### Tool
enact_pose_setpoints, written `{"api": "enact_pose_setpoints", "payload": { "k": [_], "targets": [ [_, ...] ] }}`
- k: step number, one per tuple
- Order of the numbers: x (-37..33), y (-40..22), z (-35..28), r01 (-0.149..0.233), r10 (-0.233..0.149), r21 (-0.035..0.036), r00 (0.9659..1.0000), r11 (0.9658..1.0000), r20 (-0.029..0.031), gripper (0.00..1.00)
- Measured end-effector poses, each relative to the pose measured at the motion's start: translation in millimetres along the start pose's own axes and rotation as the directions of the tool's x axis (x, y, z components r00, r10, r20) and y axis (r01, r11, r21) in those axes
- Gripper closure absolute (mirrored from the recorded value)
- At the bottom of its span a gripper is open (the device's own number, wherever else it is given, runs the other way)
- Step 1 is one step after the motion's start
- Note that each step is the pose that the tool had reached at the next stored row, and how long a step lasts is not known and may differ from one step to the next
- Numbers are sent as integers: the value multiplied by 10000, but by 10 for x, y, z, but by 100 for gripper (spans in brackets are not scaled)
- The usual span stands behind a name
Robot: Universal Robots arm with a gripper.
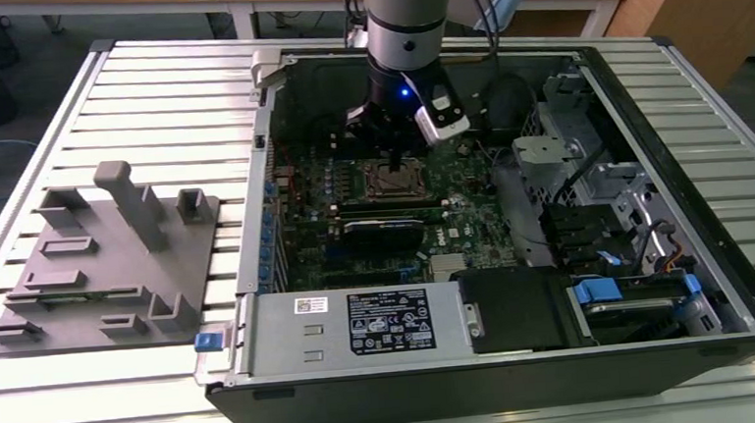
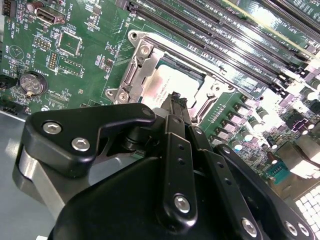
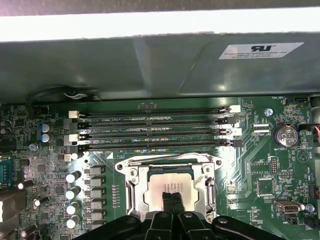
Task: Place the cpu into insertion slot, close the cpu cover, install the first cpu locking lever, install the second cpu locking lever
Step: 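Install the second cpu locking lever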
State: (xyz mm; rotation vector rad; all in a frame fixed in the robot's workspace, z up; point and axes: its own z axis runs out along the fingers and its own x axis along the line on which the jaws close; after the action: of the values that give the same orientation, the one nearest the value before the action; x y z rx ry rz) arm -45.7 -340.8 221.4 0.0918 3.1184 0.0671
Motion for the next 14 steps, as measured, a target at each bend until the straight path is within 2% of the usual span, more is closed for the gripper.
{"api": "enact_pose_setpoints", "payload": {
  "k": [4,10,14],
  "targets": [
    [0,0,-16,0,0,4,10000,10000,-2,89],
    [-2,4,-90,0,0,1,10000,10000,0,89],
    [-2,5,-114,0,0,0,10000,10000,-1,89]
  ]
}}
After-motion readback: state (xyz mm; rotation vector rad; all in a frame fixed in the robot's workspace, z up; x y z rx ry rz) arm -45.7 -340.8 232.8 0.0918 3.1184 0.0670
